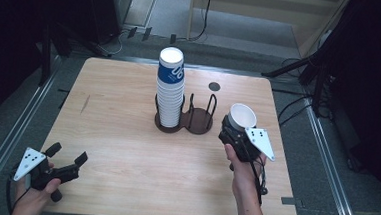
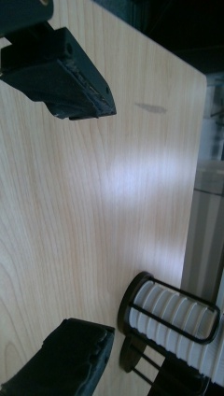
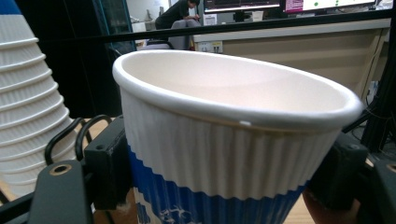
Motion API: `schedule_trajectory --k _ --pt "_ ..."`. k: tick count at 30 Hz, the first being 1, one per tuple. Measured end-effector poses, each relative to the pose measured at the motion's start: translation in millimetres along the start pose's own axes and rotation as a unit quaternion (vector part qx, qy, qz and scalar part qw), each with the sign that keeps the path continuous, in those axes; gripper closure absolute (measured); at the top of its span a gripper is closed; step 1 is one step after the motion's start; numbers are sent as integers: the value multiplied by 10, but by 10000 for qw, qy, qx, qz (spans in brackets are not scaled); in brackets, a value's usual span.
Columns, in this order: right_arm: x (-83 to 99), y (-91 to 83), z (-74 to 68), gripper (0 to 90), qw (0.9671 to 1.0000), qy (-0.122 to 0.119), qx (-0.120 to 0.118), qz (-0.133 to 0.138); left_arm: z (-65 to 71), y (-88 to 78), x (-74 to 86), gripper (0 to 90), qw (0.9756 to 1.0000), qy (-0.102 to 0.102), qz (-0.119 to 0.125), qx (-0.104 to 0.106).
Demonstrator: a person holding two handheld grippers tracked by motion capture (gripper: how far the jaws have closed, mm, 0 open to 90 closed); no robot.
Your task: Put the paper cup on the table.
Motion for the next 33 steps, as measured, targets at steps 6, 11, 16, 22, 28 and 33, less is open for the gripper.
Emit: schedule_trajectory --k 6,11,16,22,28,33 --pt "78 121 68 217 9999 -91 128 -45 -2 6 26 0 9999 108 -29 -20" --pt "168 230 146 219 9992 -225 328 -78 -13 6 29 0 9999 108 -22 -22" --pt "266 365 213 218 9982 -343 460 -171 -3 14 38 0 9999 137 -37 -11" --pt "361 537 259 217 9976 -325 557 -235 -11 8 36 0 9999 148 -22 -24" --pt "482 657 302 214 9971 -328 509 -462 -45 16 31 0 10000 50 -55 -37" --pt "559 716 329 214 9963 -397 542 -531 -38 19 37 0 9999 71 -78 -31"
Point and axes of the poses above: each handheld gripper's, and its own axes: y roughly forward along the jaws, x roughly out of its underside, z roughly to its right, the point moved 2 cm from there along y, roughly forward along the jaws, and after that the axes turned 10 degrees about -y, right-handed, at the moved point
